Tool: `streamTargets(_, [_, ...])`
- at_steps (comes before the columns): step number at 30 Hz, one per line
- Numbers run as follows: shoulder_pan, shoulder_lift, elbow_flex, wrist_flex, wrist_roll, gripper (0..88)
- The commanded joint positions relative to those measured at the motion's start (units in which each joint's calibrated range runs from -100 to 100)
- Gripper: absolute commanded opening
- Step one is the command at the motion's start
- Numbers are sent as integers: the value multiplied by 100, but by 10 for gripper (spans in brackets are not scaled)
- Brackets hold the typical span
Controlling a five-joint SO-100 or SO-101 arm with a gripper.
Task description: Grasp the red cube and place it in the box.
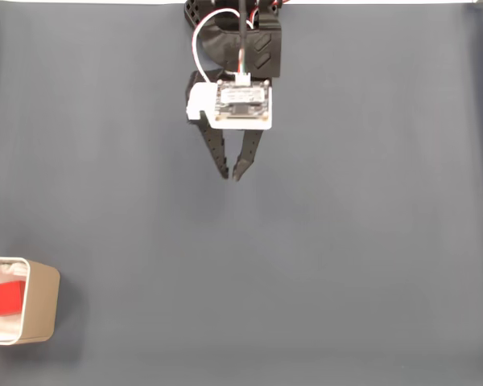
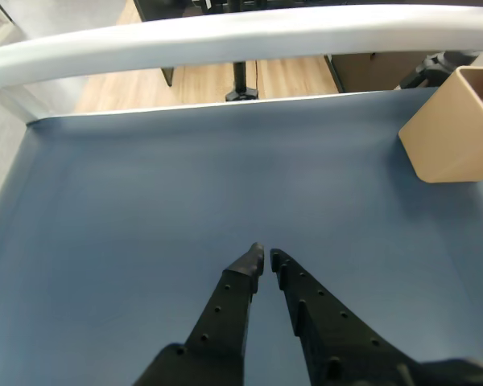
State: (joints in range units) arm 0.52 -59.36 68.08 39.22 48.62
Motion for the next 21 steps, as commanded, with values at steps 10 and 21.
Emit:
streamTargets(10, [-208, -2019, 1832, 152, 308, 0])
streamTargets(21, [-158, -3354, 3046, 758, 298, 0])
